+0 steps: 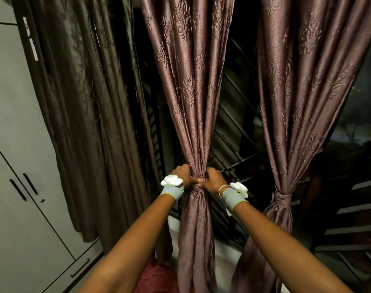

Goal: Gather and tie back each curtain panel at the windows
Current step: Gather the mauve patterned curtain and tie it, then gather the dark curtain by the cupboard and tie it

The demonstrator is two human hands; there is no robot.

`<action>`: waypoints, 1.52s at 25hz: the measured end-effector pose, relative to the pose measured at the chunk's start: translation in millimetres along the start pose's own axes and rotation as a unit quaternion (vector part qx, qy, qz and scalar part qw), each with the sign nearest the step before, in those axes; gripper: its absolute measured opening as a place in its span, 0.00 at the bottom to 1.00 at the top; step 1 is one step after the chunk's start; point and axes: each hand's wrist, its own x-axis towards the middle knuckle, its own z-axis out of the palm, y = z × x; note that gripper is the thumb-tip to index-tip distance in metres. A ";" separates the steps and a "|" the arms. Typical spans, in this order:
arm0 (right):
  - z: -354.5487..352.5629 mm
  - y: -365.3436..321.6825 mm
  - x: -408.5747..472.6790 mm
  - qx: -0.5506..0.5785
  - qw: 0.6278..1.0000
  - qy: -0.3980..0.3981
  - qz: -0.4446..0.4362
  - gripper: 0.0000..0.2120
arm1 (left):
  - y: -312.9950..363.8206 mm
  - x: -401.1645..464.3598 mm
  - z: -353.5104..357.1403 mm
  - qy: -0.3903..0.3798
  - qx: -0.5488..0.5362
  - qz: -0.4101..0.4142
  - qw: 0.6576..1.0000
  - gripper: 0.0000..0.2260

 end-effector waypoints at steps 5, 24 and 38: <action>-2.7 -12.5 -9.6 -0.060 0.998 0.031 -0.002 0.23 | -7.3 4.4 6.3 0.016 0.011 0.002 1.000 0.29; 33.5 -83.4 16.4 -0.215 0.974 -0.029 -0.070 0.15 | -111.4 14.2 -47.3 0.058 -0.036 -0.073 0.995 0.07; 104.1 -165.1 111.0 -0.199 0.948 -0.102 -0.225 0.22 | -149.7 47.9 -106.8 0.219 -0.056 -0.224 0.948 0.23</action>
